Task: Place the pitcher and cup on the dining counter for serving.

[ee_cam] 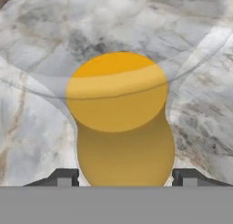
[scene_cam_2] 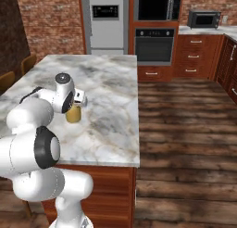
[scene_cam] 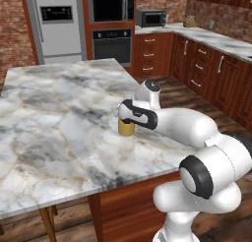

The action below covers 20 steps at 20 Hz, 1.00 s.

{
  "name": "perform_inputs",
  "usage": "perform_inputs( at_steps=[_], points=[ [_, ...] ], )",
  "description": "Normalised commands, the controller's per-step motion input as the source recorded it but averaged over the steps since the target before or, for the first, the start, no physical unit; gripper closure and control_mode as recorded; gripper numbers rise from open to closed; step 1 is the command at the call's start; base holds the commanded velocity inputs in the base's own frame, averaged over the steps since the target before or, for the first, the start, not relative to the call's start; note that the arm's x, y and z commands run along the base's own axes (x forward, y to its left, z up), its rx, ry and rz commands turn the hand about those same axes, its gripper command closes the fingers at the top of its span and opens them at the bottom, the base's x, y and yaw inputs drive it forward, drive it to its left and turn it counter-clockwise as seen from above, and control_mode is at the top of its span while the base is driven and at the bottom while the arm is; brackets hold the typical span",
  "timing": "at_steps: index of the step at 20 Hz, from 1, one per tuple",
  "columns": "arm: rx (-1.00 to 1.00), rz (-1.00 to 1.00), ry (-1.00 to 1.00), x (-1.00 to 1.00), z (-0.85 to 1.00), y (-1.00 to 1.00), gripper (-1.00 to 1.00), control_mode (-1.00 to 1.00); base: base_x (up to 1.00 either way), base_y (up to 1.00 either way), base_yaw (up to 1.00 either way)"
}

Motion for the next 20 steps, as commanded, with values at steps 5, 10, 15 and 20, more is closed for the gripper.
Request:
perform_inputs(
  at_steps=[5, 10, 15, 20],
  points=[
    [-0.02, 0.0, 0.0, 0.09, -0.68, 0.18, 1.0, -1.0, 0.0, 0.0, 0.0],
    [0.0, 0.0, -0.02, 0.0, -0.64, 0.07, 1.0, -1.0, 0.0, 0.0, 0.0],
    [0.0, 0.0, -0.04, 0.0, -0.47, 0.0, 1.0, -1.0, 0.0, 0.0, 0.0],
    [0.0, 0.0, -0.02, 0.0, -0.12, 0.0, -1.0, -1.0, 0.0, 0.0, 0.0]
  ],
)
